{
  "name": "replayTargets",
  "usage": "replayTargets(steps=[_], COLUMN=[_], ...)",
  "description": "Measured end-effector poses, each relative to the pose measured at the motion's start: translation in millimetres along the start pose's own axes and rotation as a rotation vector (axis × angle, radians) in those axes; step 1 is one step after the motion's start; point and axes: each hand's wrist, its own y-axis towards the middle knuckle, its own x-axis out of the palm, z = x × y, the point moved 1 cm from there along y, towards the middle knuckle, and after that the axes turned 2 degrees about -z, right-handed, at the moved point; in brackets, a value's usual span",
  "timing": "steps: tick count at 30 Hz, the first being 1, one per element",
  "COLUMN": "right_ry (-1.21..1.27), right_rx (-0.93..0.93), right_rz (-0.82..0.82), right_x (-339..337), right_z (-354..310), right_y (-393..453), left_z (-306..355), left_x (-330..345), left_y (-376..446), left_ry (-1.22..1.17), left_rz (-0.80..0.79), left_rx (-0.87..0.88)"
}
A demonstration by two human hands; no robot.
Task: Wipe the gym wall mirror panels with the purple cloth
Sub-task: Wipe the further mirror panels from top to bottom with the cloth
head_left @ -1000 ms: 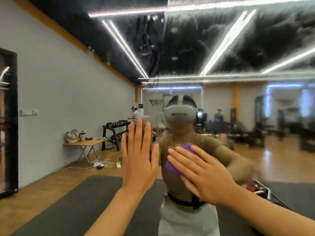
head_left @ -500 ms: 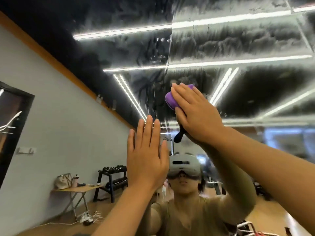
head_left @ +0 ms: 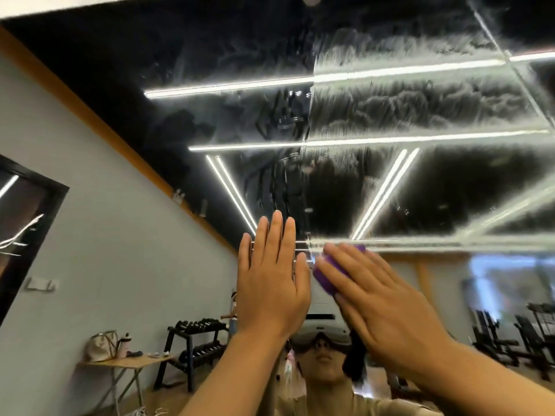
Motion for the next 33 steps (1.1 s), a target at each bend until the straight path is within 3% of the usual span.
replayTargets(steps=[9, 24, 28, 33], right_ry=[0.083, 0.066, 0.093, 0.077], right_rx=[0.401, 0.093, 0.1, 0.271], right_rz=[-0.033, -0.05, -0.035, -0.009], right_x=[-18.2, -21.1, -20.9, -24.9], right_z=[94.2, 36.4, 48.0, 96.8], right_y=[108.4, -41.9, -24.0, 52.1], left_z=[3.2, 13.1, 23.4, 44.6], left_x=[-4.2, -6.6, -6.1, -5.1], left_y=[0.0, -2.0, -2.5, -1.7], left_ry=[-0.013, 0.076, 0.08, 0.04], left_rz=[-0.012, -0.068, -0.065, -0.059], left_rx=[-0.012, -0.066, -0.132, -0.227])
